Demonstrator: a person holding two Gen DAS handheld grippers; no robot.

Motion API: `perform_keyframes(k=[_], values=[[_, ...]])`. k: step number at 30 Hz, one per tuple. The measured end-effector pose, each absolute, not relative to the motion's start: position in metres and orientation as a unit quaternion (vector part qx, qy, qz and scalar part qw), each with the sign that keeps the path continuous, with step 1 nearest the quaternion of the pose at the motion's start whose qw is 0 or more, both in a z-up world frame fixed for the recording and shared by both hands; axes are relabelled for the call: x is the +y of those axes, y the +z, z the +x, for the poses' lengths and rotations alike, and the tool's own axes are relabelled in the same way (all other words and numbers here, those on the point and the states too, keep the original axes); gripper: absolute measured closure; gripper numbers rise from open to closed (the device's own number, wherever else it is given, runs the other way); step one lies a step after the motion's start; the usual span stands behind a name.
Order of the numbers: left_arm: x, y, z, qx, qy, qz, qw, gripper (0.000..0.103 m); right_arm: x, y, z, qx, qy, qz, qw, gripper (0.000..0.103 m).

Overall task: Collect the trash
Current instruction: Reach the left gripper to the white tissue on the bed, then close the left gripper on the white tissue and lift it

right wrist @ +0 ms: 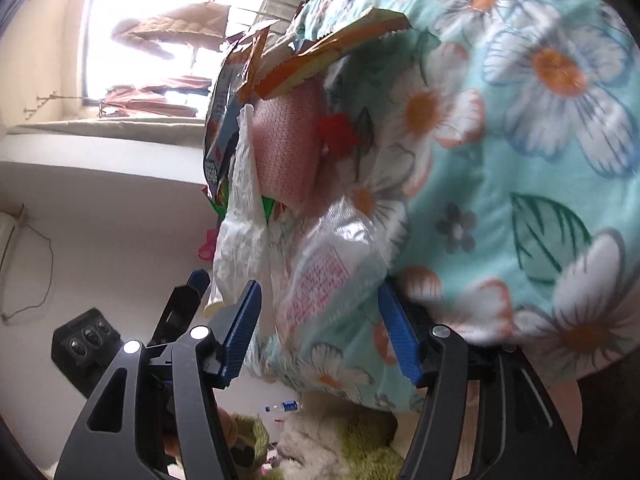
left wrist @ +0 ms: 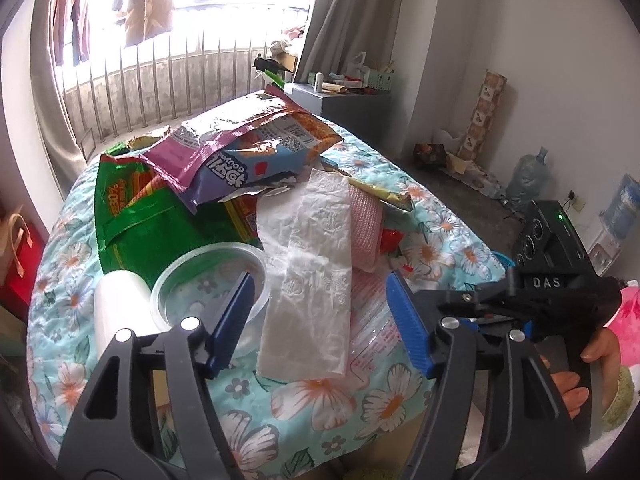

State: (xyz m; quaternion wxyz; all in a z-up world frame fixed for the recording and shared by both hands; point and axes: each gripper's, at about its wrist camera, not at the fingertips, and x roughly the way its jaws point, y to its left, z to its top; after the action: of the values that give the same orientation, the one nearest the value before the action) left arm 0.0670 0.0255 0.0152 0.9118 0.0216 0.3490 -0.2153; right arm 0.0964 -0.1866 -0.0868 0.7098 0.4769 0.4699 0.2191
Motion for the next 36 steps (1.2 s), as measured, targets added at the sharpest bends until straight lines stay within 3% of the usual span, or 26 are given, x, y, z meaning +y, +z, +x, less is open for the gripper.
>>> perform_keyframes(k=[1,6,8,18,24,26,27,29,32,36], values=[[0.023,0.016,0.067,0.348,-0.215,0.027,0.912,0.039,-0.186,-0.086,0.097,0.468,0.217,0.476,0.712,0.045],[0.003,0.011,0.075,0.352,-0.198,0.081,0.911,0.039,-0.191,-0.091,0.097,0.467,0.199,0.475,0.719,0.079],[-0.007,0.007,0.080,0.355,-0.198,0.104,0.908,0.039,-0.196,-0.097,0.094,0.467,0.199,0.482,0.715,0.085],[-0.025,-0.004,0.111,0.394,-0.169,0.142,0.892,0.044,-0.202,-0.076,0.093,0.445,0.225,0.465,0.732,0.083],[-0.028,-0.012,0.125,0.423,-0.160,0.143,0.880,0.061,-0.208,-0.092,0.100,0.446,0.224,0.490,0.714,0.082],[-0.027,-0.012,0.128,0.424,-0.156,0.144,0.880,0.075,-0.211,-0.096,0.101,0.442,0.222,0.495,0.714,0.082],[-0.026,-0.012,0.129,0.427,-0.155,0.141,0.879,0.076,-0.213,-0.097,0.102,0.440,0.222,0.498,0.714,0.082],[-0.024,-0.009,0.130,0.427,-0.156,0.133,0.881,0.088,-0.216,-0.100,0.102,0.436,0.220,0.501,0.714,0.089],[-0.021,-0.003,0.130,0.422,-0.161,0.120,0.884,0.091,-0.222,-0.100,0.100,0.428,0.223,0.502,0.717,0.096],[-0.021,0.006,0.129,0.419,-0.177,0.097,0.885,0.091,-0.235,-0.095,0.090,0.421,0.219,0.489,0.732,0.098]])
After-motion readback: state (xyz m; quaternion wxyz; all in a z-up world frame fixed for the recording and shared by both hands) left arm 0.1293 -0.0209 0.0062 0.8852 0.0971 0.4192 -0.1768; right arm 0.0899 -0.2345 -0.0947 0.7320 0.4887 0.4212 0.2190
